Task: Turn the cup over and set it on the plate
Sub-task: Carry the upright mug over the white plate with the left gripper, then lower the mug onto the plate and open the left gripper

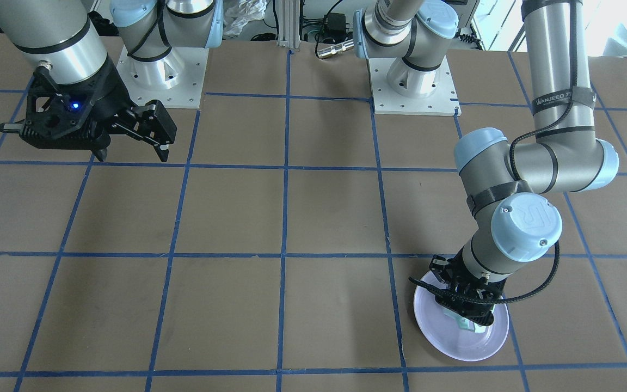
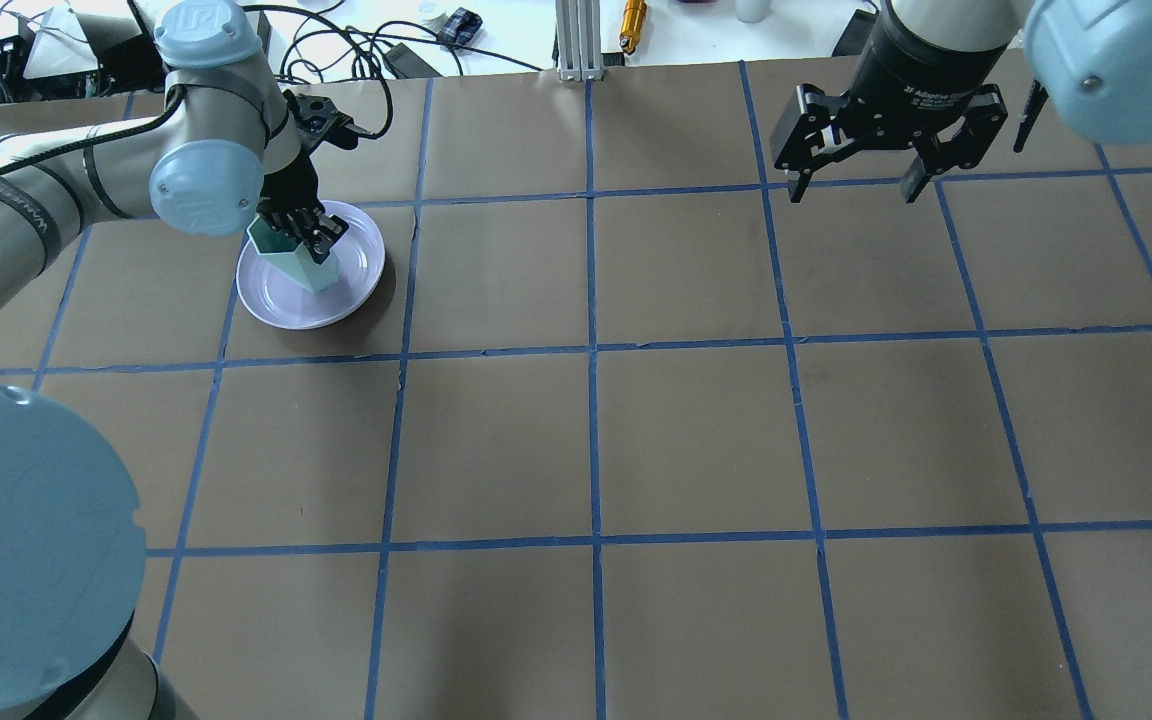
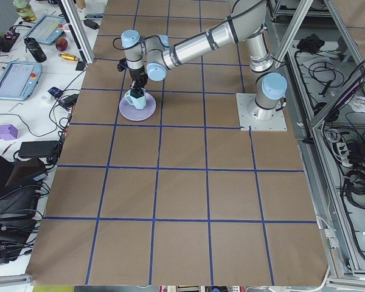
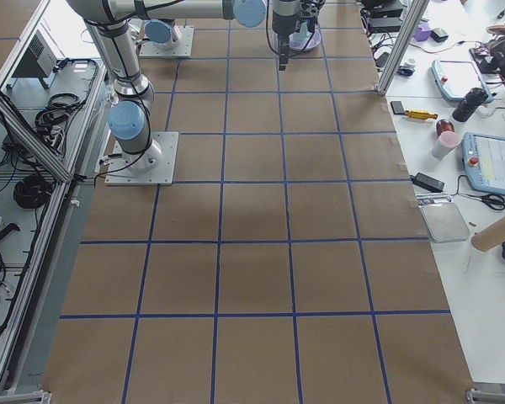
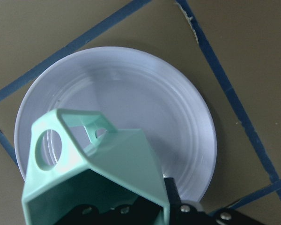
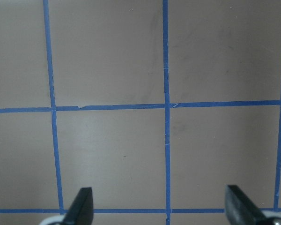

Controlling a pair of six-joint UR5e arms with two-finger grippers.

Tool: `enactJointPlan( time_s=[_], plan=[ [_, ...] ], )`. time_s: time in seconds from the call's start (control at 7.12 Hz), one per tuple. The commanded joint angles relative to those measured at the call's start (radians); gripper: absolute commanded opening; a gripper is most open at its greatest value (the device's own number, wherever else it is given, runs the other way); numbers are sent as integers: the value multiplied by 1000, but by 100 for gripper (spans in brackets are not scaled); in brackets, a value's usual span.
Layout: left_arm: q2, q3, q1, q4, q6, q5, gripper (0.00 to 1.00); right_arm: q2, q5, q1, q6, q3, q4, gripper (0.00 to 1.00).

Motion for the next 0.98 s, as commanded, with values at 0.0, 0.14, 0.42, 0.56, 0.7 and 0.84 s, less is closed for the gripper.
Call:
enactJointPlan(
  time_s=[0.0,0.14,0.42,0.56,0.7,0.84],
  plan=[
    [-9,1,0,2,1,0,9,0,0,0,0,0,0,100],
    [-10,1,0,9,2,-2,73,0,0,0,0,0,0,100],
    [-10,4,0,11,1,0,100,0,0,0,0,0,0,100],
    [-4,7,0,11,1,2,100,0,0,0,0,0,0,100],
    [23,7,-2,0,1,-2,100,0,0,0,0,0,0,100],
    [46,9,-3,-9,-1,-6,100,0,0,0,0,0,0,100]
  ],
)
